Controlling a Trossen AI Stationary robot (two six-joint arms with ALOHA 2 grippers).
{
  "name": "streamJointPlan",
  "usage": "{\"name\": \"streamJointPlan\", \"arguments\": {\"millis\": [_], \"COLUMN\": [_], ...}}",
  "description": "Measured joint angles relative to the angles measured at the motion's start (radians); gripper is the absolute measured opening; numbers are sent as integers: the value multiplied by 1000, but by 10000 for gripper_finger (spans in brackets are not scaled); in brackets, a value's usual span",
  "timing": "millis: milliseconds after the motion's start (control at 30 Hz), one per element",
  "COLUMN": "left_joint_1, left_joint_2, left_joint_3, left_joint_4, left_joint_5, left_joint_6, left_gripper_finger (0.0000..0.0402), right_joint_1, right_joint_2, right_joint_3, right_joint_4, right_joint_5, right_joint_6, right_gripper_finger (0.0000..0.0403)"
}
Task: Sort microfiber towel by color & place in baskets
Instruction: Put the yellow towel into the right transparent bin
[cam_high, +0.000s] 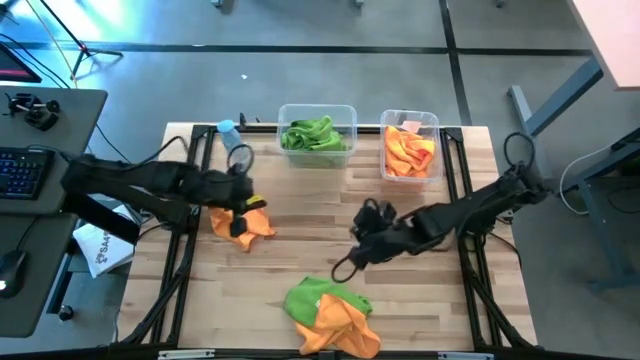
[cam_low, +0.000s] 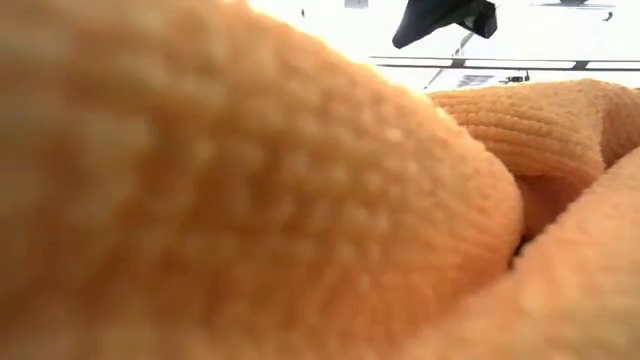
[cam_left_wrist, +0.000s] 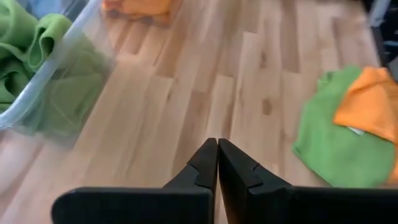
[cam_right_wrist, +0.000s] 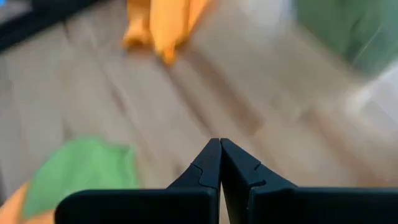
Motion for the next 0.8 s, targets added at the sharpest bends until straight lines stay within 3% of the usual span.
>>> {"name": "streamJointPlan", "arguments": {"millis": [167,400,600,800], "left_joint_1": [-55,-99,-130,-137], "left_joint_2": [-105,-152,-153,-153], "left_joint_3": [-77,-130,-154,-160], "left_joint_4": [9,4,4,6], "left_joint_5": [0,1,22,22], "left_joint_6": [-16,-63,-63,-62], "left_gripper_finger": [0,0,0,0], "right_joint_1": [36,132,217,317], "right_joint_2": [140,318,421,468], "right_joint_3": [198,451,556,543], "right_joint_4": [-250,-483,-496,-435], "right_joint_5": [-161,-269,-388,-396], "right_joint_6": [256,603,794,993], "right_gripper_finger": [0,0,0,0]}}
